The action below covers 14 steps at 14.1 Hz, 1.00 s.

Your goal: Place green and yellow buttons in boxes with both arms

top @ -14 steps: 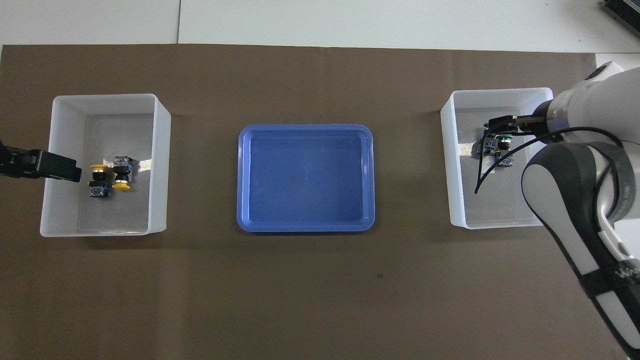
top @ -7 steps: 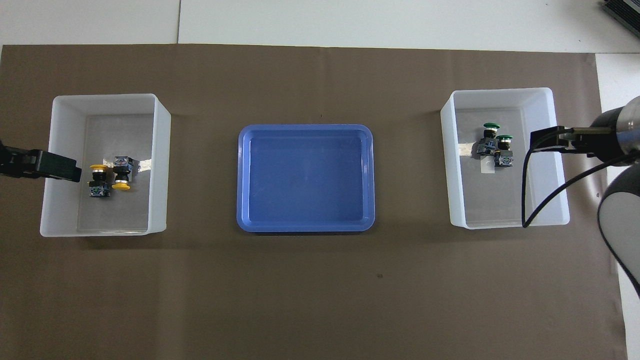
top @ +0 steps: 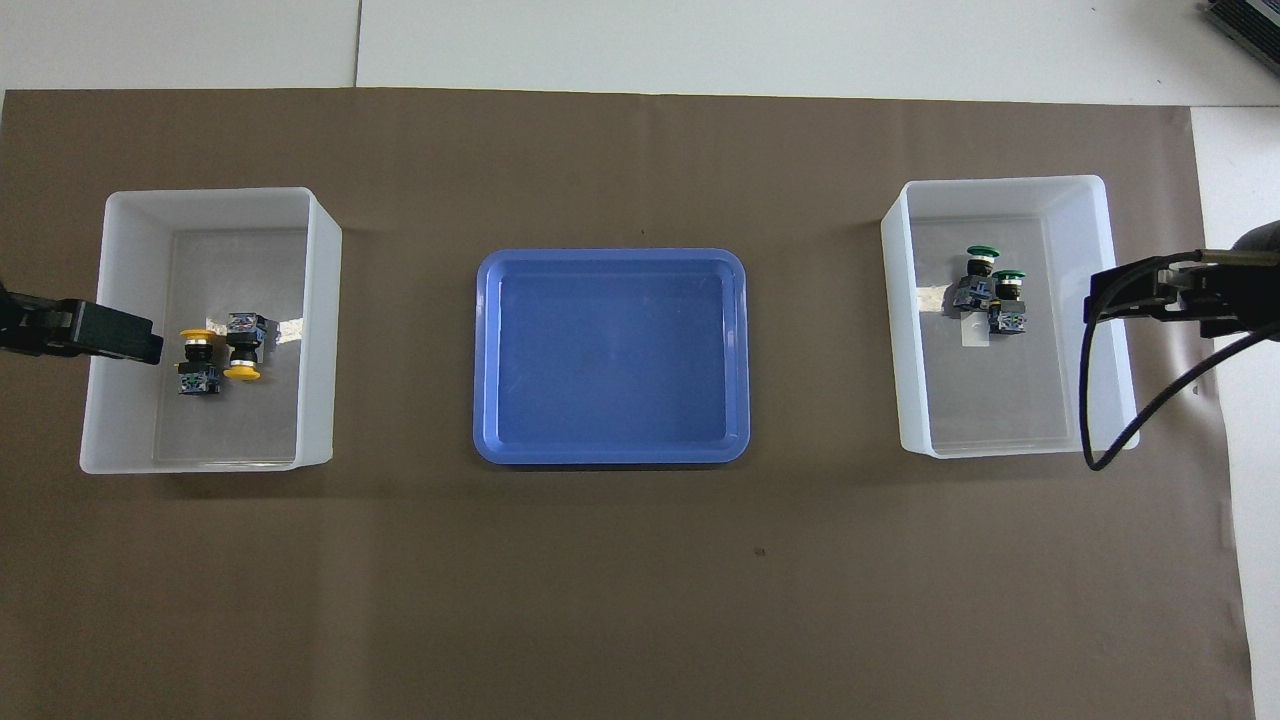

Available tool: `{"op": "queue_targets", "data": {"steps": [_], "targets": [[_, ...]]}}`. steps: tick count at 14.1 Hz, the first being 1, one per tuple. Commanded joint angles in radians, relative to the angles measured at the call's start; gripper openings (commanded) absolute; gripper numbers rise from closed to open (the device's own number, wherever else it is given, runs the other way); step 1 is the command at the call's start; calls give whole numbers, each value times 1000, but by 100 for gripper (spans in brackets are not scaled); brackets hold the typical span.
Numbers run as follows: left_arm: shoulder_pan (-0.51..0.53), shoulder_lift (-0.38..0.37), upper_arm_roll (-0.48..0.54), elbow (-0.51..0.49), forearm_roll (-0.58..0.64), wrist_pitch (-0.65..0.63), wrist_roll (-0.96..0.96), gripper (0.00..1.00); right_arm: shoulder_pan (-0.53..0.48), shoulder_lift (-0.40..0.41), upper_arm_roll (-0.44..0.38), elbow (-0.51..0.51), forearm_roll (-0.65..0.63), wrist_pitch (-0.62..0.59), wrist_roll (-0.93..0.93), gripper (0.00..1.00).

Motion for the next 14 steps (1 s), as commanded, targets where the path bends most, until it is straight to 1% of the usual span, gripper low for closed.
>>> {"op": "queue_targets", "data": {"steps": [1, 3, 5, 14], "targets": [[4, -24, -1, -19, 15, -11, 3, 100, -11, -1, 5, -6, 9, -25, 1, 100], [4, -24, -1, -19, 15, -11, 3, 100, -6, -24, 3, -48, 7, -24, 8, 100], [4, -24, -1, -19, 15, -11, 3, 100, -5, -35, 5, -69, 7, -25, 5, 100], [4, -24, -1, -19, 15, -11, 3, 100, 2, -36, 6, -72, 7, -17, -4, 100]]}}
